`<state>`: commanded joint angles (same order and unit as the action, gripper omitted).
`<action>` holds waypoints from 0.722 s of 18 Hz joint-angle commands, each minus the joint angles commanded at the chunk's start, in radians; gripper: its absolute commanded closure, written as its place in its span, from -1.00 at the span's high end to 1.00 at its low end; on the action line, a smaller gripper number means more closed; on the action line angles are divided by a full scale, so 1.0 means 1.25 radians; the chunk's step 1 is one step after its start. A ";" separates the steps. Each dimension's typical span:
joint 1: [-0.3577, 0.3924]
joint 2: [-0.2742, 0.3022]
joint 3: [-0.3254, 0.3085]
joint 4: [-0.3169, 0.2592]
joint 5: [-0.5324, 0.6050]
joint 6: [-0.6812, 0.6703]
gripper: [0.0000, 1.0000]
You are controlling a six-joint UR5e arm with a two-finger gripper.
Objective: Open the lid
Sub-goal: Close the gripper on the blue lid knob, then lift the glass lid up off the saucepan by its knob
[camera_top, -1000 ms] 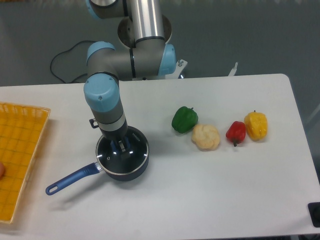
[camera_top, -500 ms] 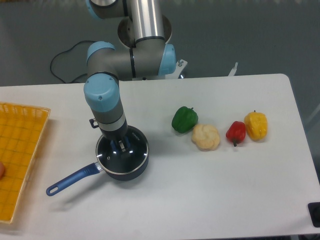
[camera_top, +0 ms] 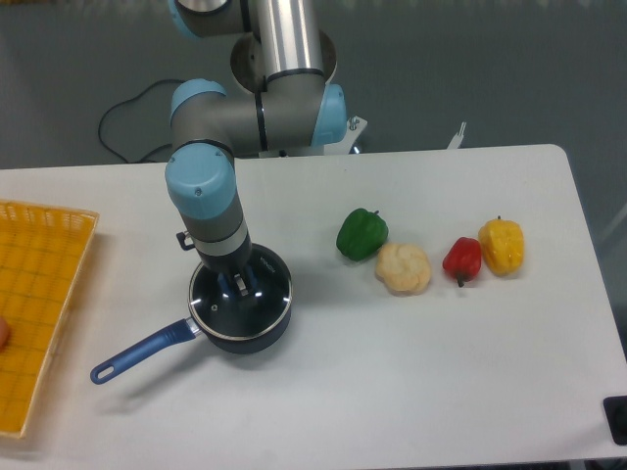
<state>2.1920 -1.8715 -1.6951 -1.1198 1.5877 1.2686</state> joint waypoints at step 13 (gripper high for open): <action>0.109 0.025 0.071 -0.081 0.000 0.010 -0.27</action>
<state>2.3284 -1.8408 -1.6061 -1.2210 1.5877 1.2809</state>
